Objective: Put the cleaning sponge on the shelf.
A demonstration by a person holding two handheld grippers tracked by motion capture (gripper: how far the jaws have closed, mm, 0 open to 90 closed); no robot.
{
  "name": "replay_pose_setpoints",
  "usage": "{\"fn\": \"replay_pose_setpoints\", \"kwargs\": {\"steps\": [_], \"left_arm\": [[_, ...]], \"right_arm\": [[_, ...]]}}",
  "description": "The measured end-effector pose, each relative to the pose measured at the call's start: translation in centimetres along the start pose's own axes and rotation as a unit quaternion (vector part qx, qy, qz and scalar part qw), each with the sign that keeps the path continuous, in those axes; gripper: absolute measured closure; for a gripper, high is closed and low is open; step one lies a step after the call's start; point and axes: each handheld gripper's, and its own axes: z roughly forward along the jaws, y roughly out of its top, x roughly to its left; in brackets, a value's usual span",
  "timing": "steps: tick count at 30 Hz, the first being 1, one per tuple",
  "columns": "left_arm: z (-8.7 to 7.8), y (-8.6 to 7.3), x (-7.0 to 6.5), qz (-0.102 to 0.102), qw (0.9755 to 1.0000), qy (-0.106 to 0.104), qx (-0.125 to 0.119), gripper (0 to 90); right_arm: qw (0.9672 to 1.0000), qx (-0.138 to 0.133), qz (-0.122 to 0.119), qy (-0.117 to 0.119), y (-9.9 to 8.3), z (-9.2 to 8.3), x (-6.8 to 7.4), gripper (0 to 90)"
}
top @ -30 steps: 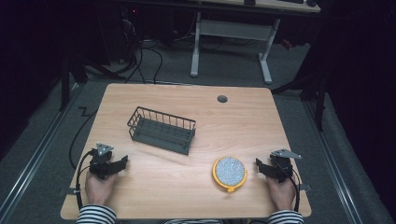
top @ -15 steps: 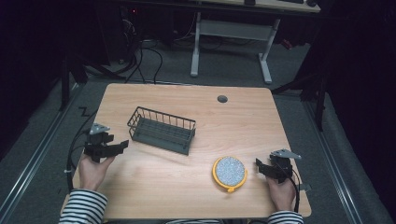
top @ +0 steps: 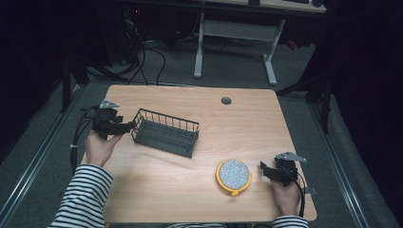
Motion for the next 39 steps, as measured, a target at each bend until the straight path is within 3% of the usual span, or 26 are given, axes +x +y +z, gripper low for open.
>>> {"fn": "replay_pose_setpoints", "kwargs": {"steps": [4, 9, 12, 17, 30, 39], "left_arm": [[1.1, 0.8, 0.7, -0.016, 0.9999, -0.001, 0.005, 48.8], [2.4, 1.4, 1.0, -0.011, 0.9997, 0.009, 0.022, 53.5], [3.1, 1.6, 1.3, -0.025, 0.9995, -0.004, 0.021, 56.4], [4.0, 1.4, 1.6, -0.031, 0.9989, -0.001, 0.035, 60.2], [5.6, 1.2, 1.0, -0.027, 0.9985, -0.009, 0.046, 76.1], [5.9, 1.0, 0.8, -0.019, 0.9985, 0.005, 0.050, 83.9]], "right_arm": [[1.0000, 0.000, 0.000, 0.000, 0.0, 0.0, 0.0, 34.3], [1.0000, 0.000, 0.000, 0.000, 0.0, 0.0, 0.0, 34.3], [1.0000, 0.000, 0.000, 0.000, 0.0, 0.0, 0.0, 34.2], [1.0000, 0.000, 0.000, 0.000, 0.0, 0.0, 0.0, 34.2], [1.0000, 0.000, -0.001, 0.001, 0.0, 0.0, 0.0, 33.9], [1.0000, 0.000, -0.002, 0.002, 0.0, 0.0, 0.0, 33.3]]}}
